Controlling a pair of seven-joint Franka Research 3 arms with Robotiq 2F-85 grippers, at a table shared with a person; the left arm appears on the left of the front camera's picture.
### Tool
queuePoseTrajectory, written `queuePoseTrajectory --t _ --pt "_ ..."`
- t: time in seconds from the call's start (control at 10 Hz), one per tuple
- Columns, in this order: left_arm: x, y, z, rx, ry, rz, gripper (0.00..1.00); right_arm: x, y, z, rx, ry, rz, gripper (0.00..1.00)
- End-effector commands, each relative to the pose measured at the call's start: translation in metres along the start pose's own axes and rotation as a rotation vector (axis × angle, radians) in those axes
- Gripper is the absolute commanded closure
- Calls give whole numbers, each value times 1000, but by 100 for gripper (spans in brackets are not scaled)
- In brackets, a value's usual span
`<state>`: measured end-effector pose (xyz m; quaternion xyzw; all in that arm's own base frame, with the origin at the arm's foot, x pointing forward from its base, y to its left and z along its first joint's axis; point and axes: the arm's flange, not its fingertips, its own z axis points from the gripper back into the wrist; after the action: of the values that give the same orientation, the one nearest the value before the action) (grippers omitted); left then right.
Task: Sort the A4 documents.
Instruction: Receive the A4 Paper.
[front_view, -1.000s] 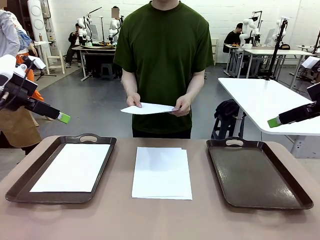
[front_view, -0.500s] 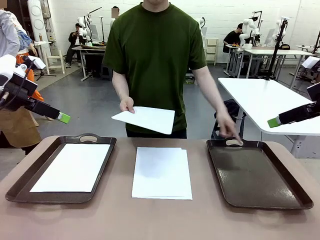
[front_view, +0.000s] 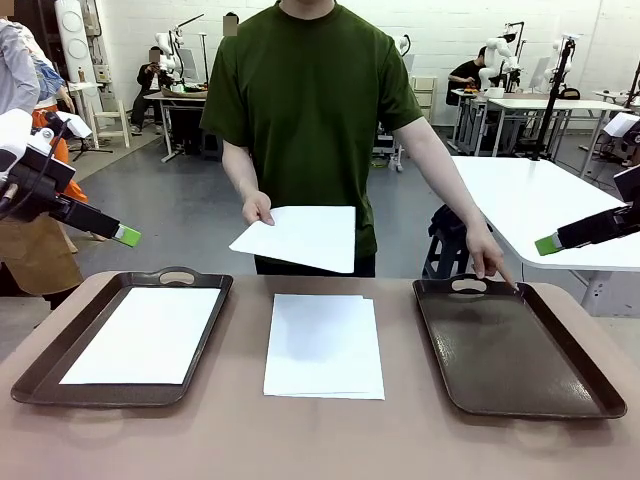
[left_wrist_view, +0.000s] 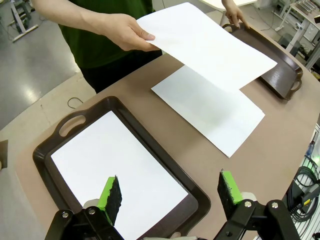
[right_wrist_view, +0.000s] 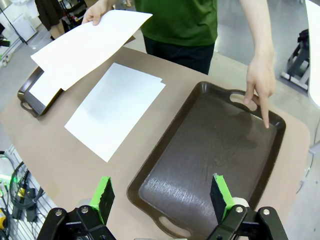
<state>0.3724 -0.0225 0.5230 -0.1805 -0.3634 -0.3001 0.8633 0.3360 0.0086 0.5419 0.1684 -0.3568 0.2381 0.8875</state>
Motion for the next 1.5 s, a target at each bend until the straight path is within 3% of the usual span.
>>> queuePoseTrajectory --t 0.0,0.2,0.6,0.8,0.9,1.2,1.4 --pt "0 0 1 1 -2 1 0 1 -2 -2 17 -16 -1 0" --pt "0 0 1 1 -2 1 0 0 0 0 0 0 0 0" --pt "0 0 1 1 -2 1 0 -24 -13 -70 236 -142 -442 0" --pt "0 0 1 1 -2 1 0 -27 -17 -107 294 -171 -593 0" --pt "0 0 1 1 -2 1 0 -25 -18 -127 312 -179 -636 0" --pt "0 0 1 1 -2 1 0 -12 -16 -186 568 -227 -751 0" --pt "0 0 1 1 -2 1 0 5 -11 -224 652 -231 -795 0"
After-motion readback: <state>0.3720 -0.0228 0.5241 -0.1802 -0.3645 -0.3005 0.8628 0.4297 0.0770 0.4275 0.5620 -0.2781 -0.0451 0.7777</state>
